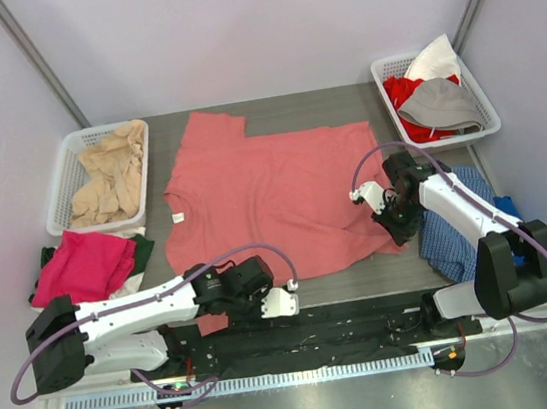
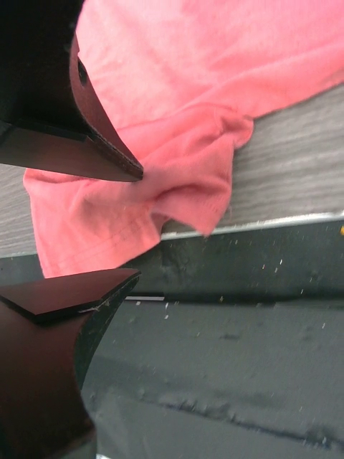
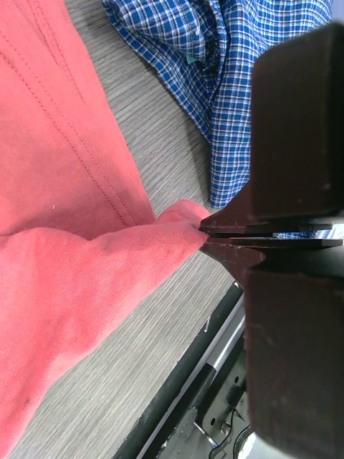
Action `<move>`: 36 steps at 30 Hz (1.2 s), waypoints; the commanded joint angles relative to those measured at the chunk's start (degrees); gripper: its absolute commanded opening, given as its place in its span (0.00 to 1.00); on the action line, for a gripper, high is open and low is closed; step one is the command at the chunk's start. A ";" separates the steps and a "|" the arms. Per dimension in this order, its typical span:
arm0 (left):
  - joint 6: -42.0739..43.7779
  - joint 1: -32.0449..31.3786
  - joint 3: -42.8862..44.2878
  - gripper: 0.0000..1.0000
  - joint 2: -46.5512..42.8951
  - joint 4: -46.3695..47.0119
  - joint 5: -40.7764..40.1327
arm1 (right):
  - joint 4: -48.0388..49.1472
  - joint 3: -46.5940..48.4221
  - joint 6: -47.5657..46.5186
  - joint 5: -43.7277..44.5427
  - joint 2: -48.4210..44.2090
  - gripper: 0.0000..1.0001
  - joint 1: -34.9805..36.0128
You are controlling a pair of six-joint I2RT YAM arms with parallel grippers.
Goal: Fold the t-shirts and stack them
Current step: Fold the tshirt
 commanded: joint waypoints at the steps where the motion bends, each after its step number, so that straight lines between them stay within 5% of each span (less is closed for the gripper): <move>1: 0.96 -0.19 -0.87 0.56 0.93 4.33 -2.36 | 0.37 0.44 -0.09 0.16 -0.77 0.01 0.24; 15: -1.06 -0.19 0.70 0.54 -1.18 2.49 0.10 | 0.80 -0.01 -0.09 0.17 -0.51 0.01 0.33; 27: 2.45 -0.19 -1.14 0.53 6.99 12.41 -1.66 | 1.25 0.00 -0.01 0.16 -1.03 0.01 0.24; 36: 2.81 -0.10 -1.41 0.40 11.92 17.69 -3.24 | 1.51 -0.71 -0.18 -0.45 -1.29 0.01 0.33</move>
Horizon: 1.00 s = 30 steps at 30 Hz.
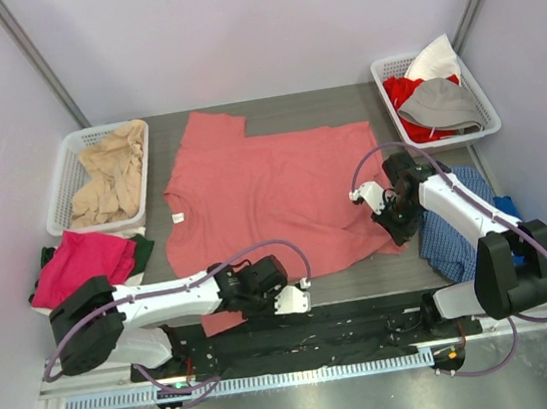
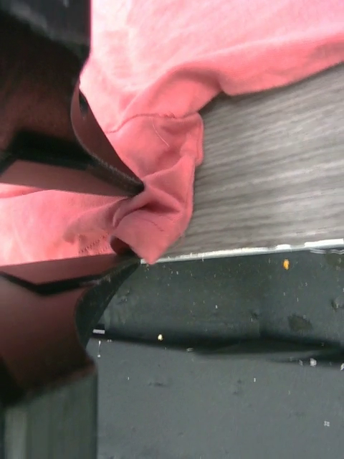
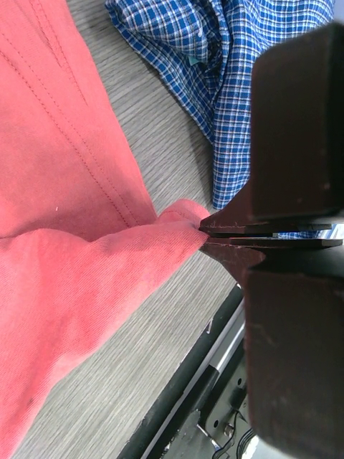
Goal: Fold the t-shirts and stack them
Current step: Fold the tshirt
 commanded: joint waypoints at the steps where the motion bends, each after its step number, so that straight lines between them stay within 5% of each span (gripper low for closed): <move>1: 1.12 -0.10 -0.21 0.32 2.41 5.45 -0.97 | 0.83 -0.42 -0.20 -0.43 -1.40 0.01 0.33; 5: 0.77 -0.10 -0.38 0.01 3.73 6.25 -1.14 | 0.83 -1.04 -0.47 -0.17 -1.93 0.01 0.24; 6: 0.60 -0.02 -0.55 0.00 3.65 6.33 -1.06 | 0.83 -1.04 -0.47 0.01 -2.11 0.01 0.33; 18: 2.61 6.31 3.91 0.00 -15.32 -1.83 -10.98 | -3.46 2.65 -0.64 -1.75 -4.83 0.01 0.33; 30: 12.09 13.07 5.07 0.00 -14.73 1.94 -18.81 | -5.59 15.02 -0.99 0.53 -2.64 0.01 0.24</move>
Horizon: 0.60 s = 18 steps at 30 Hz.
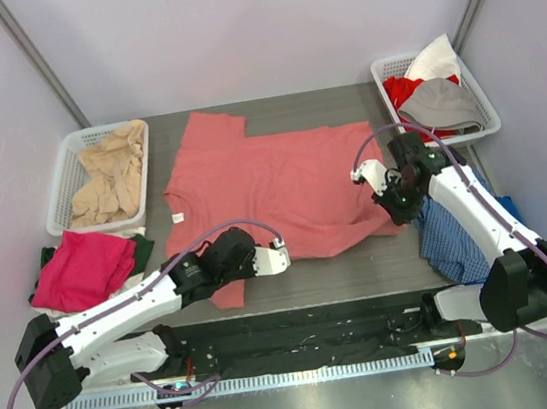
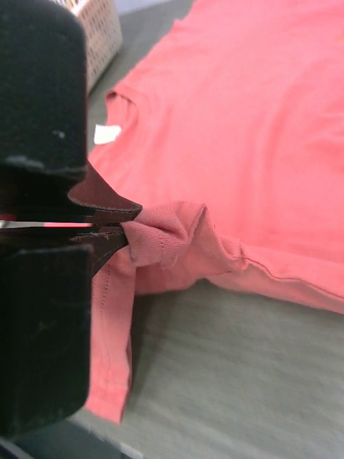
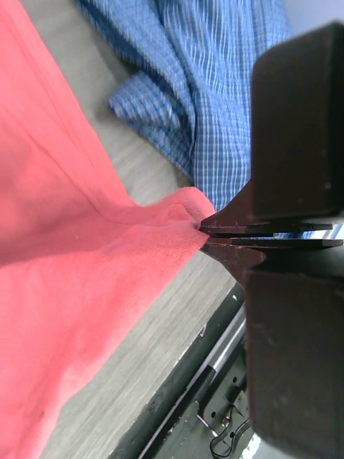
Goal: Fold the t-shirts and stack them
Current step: Fold the tshirt
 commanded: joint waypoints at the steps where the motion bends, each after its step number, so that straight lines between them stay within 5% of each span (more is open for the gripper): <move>1: 6.45 3.50 2.38 0.00 2.06 3.25 -3.91 | -0.25 7.52 -0.99 1.30 3.52 0.01 0.31; 9: 12.86 18.17 7.47 0.00 7.87 2.64 4.26 | 1.33 15.52 -2.31 3.15 13.90 0.01 0.31; 18: 16.65 23.28 17.30 0.00 16.91 3.96 7.69 | 5.20 15.71 -2.75 4.03 21.28 0.01 0.22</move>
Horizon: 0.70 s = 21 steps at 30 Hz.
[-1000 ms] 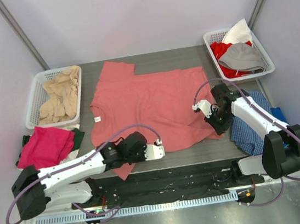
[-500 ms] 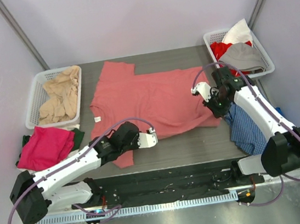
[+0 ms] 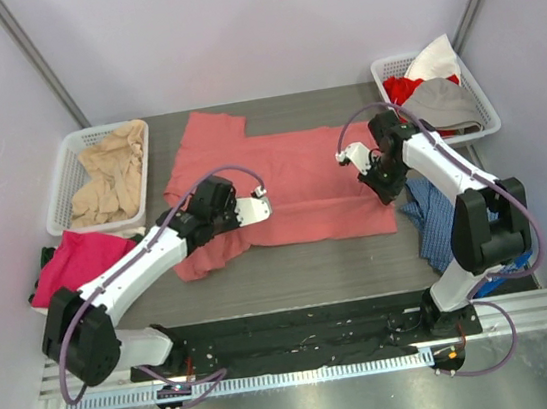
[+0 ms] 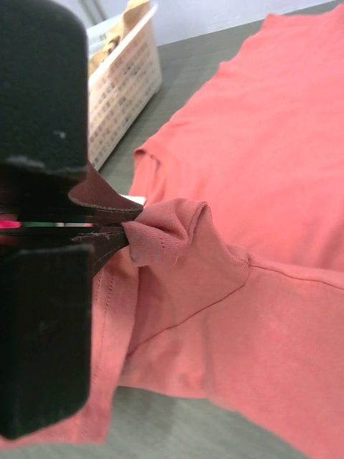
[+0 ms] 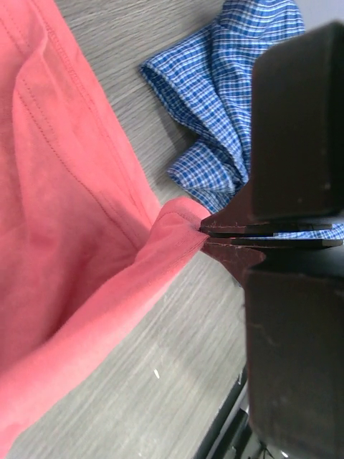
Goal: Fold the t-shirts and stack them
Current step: Fold the tshirt
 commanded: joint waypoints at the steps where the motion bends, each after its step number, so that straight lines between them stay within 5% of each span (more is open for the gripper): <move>1: 2.44 1.49 6.11 0.00 4.35 2.69 3.06 | 2.68 2.09 -1.09 1.41 2.25 0.01 0.22; 21: 4.29 5.10 12.27 0.00 18.42 9.71 5.00 | 5.85 4.99 -2.41 4.92 11.22 0.01 0.31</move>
